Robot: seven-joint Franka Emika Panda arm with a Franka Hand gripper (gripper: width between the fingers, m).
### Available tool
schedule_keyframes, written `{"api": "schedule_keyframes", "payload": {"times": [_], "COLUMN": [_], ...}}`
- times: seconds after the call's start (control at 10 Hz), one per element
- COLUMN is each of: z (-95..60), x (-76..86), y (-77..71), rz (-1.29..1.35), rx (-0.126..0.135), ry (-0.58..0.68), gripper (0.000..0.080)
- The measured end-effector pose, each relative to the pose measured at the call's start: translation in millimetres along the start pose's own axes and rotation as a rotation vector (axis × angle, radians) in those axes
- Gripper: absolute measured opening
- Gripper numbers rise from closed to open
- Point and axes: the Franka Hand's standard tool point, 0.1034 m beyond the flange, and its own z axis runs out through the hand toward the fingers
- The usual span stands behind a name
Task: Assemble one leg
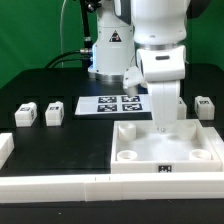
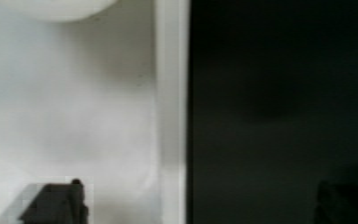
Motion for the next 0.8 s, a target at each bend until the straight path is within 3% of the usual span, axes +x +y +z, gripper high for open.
{"api": "schedule_keyframes", "payload": {"times": [0.2,0.3,0.8], "z": [-23.1,-26.6,-20.7], "x": [-6.8,-9.5,-8.3], "y": [-19.8,-25.7,-24.3], "rz": [0.061,0.089,0.321], "rx": [-0.029,-0.031,-0.023], "ry": [-0.017,-0.022,-0.016], "gripper": [0.0649,0.0649,0.0649]}}
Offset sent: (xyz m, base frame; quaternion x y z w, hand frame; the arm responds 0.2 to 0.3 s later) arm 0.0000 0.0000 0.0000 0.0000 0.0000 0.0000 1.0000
